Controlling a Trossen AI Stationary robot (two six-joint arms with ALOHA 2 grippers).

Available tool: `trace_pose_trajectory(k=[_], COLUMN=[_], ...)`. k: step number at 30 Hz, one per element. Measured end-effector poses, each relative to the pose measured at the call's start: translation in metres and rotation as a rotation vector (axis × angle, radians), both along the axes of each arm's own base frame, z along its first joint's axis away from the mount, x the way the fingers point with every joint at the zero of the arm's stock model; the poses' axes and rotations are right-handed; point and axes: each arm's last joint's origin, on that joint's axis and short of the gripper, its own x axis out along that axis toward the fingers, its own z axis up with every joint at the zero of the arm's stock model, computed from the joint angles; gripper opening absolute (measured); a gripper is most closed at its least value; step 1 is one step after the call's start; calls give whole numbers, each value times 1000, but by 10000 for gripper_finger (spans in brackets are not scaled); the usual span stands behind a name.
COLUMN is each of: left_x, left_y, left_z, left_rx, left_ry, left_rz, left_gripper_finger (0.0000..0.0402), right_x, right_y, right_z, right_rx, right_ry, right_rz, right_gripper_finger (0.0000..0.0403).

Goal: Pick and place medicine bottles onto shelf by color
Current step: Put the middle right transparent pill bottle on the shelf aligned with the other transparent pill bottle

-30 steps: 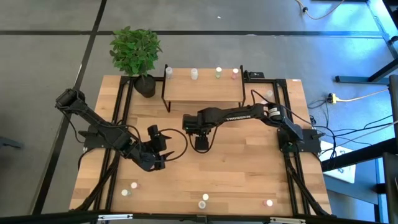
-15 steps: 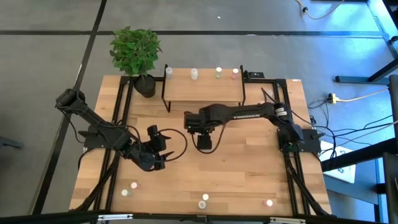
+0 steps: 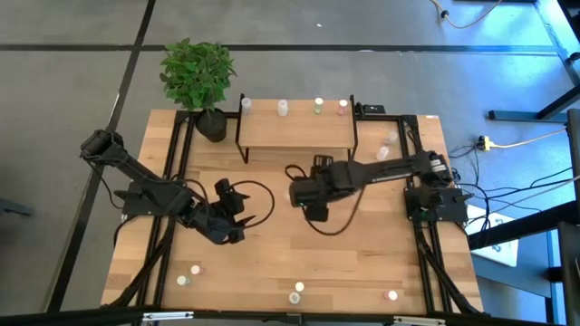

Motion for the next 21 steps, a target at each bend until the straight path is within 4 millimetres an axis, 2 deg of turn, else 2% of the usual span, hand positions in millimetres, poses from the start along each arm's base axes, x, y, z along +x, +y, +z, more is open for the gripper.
trace_pose_trajectory(k=[4, 9, 16, 21], left_x=[3, 8, 20, 29], left_y=[6, 14, 26, 37], left_z=[0, 0, 4, 5], left_rx=[-17, -17, -23, -27], left_ry=[10, 8, 11, 28], left_rz=[14, 41, -34, -132], left_gripper_finger=[283, 283, 283, 283], right_x=[-21, -53, -88, -100], right_y=[9, 5, 2, -1], right_z=[0, 5, 8, 1], right_rx=[49, 112, 299, 288], right_ry=[-29, -142, -369, -435], right_rz=[3, 20, 255, 314], right_gripper_finger=[236, 236, 237, 237])
